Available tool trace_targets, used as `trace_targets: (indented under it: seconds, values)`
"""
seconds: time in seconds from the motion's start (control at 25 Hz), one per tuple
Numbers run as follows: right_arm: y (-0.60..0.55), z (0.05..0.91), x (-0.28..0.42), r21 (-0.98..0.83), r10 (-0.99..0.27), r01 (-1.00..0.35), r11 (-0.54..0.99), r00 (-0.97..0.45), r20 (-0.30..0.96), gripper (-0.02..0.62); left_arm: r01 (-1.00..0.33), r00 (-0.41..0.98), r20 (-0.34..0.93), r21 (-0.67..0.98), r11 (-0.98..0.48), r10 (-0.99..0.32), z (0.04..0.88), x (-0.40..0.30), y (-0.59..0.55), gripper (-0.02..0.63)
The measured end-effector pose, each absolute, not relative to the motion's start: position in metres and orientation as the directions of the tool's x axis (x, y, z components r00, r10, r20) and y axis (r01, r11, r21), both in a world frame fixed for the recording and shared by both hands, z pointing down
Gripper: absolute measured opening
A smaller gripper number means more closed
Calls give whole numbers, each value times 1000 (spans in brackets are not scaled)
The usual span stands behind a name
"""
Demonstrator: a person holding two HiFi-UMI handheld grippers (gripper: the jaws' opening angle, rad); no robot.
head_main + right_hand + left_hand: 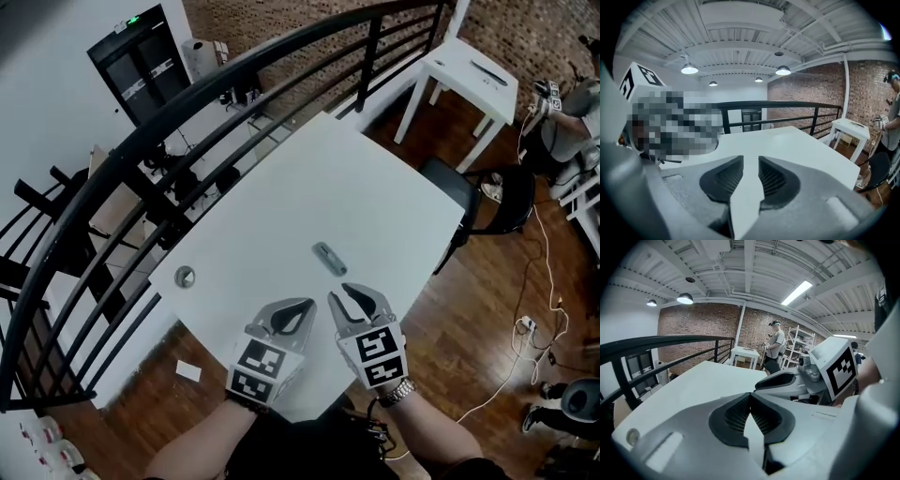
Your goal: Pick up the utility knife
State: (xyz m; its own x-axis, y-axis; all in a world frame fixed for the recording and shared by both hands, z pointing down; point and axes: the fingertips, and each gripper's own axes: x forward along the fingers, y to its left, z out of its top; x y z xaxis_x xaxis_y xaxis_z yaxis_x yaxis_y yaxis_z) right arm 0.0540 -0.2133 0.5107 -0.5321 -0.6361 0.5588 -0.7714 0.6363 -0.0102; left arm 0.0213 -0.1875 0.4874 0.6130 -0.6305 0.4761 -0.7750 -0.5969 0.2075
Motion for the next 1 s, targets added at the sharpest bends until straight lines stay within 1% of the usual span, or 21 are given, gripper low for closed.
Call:
trace_targets:
  seconds: [0.24,0.68,1.0]
  values:
    - [-251,553,58,-28,-582,-742,670,-548,600,98,-814,562,533,219,-539,-632,517,26,-209,17]
    - [-298,622,45,-11,-486,-674,738,-544,684,176,-844,525,592,273,-461,-611,555,28,-235,17]
    - [-316,645,34,-19,-445,-652,758,-537,717,181,-854,512,610,283,-437,-606,566,21,-241,17]
